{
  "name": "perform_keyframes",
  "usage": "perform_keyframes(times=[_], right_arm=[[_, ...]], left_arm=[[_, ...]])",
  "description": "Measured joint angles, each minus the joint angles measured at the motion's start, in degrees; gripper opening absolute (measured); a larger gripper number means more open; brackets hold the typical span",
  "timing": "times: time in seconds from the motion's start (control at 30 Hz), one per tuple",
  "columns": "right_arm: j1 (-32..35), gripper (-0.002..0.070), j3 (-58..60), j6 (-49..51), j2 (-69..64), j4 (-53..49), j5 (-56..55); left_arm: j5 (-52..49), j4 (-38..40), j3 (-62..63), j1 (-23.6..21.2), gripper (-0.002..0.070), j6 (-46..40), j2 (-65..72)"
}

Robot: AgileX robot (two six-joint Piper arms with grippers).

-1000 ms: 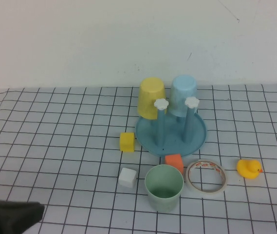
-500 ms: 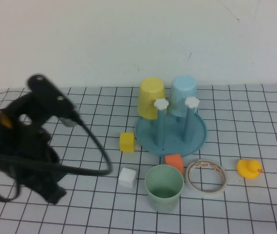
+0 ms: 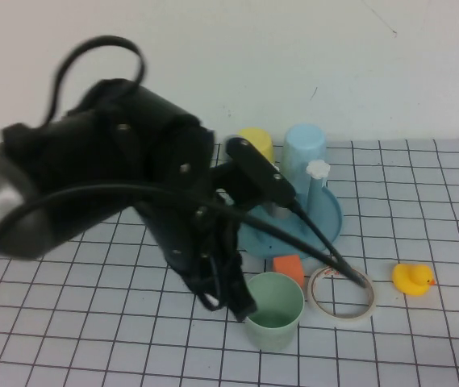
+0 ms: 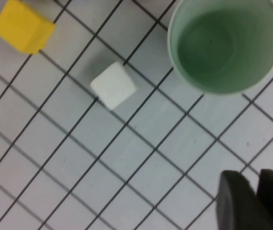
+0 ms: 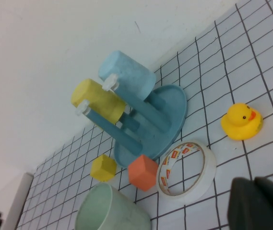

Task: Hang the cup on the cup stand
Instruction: Pick up the cup from the table

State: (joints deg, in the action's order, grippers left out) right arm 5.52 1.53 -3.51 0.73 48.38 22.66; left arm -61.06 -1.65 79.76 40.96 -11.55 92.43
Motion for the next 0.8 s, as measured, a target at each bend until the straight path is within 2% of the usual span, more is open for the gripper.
perform_keyframes(times=[0.1,0.23,0.33,0.5,0.8], right_arm=[[0.0,-0.0001,0.0,0.0,0.0,0.0,0.0],[0.0,-0.0001,0.0,-1.8,0.0,1.3,0.2],[0.0,-0.0001,0.0,-4.5,0.0,2.9,0.6],[0.0,-0.0001,0.0,-7.0,0.0,4.5,0.8],[0.0,-0.0001,0.0,-8.7,0.0,5.6,1.3]], left_arm=[[0.0,0.7,2.9,0.3,0.0161,0.7,4.2],[0.7,1.3,6.0,0.3,0.0428,5.2,9.5],[1.5,1.2,7.8,0.3,0.0533,7.2,13.0],[3.8,1.1,9.7,0.3,0.0554,9.7,17.4],[5.4,-0.7,9.9,0.3,0.0468,12.7,23.8]])
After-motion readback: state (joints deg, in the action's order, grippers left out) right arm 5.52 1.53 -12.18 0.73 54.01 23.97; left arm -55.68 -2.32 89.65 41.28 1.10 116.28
